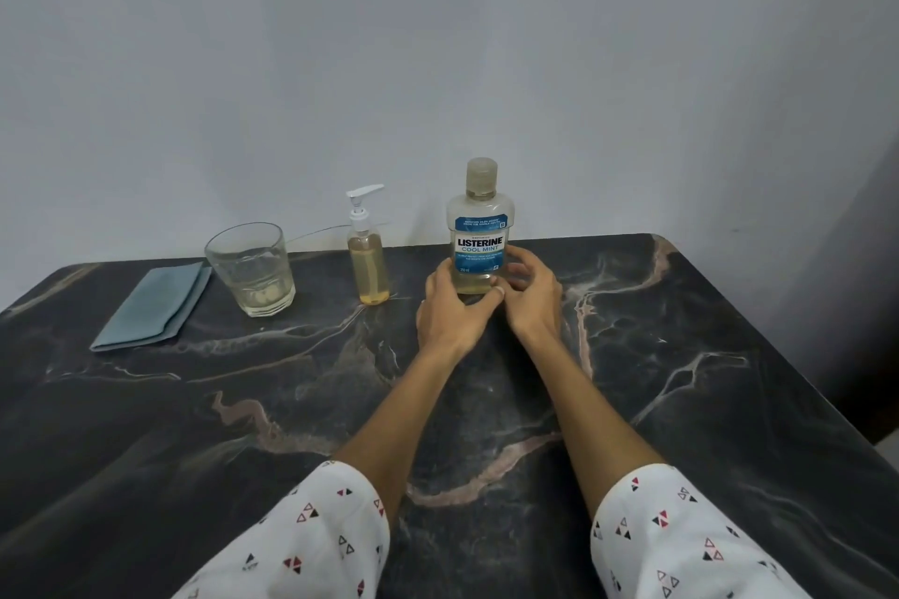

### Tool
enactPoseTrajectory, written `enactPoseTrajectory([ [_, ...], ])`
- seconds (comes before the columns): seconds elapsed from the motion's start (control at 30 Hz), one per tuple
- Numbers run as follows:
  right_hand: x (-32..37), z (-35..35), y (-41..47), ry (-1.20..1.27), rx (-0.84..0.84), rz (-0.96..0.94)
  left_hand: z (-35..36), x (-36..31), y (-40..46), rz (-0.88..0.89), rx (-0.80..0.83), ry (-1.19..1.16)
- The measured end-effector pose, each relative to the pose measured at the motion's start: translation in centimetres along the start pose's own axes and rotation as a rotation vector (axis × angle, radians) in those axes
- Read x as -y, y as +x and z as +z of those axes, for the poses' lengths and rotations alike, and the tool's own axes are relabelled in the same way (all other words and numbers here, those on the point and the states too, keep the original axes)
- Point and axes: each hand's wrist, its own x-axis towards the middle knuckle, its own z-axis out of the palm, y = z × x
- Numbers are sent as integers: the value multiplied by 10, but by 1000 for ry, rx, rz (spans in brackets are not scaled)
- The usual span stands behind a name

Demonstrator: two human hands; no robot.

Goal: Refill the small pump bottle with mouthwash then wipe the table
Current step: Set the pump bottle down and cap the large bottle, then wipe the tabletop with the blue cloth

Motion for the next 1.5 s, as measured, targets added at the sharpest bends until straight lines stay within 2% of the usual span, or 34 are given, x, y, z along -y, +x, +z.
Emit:
enactPoseTrajectory([
  [0.43,-6,6,3,-130,-7,-22,5,5,2,9,-33,80],
  [0.57,-6,7,-4,-178,-9,-33,2,6,-1,15,-3,64],
  [0.7,-3,1,-20,-147,-63,33,-11,12,-20,32,37,13],
  [0.9,11,-18,-74,-74,-56,120,-44,20,-73,69,21,42],
  [1.13,36,-28,-165,-121,73,73,-96,26,-142,76,-15,74],
  [1.5,76,26,-253,-125,212,-27,-184,58,-197,10,-127,145],
])
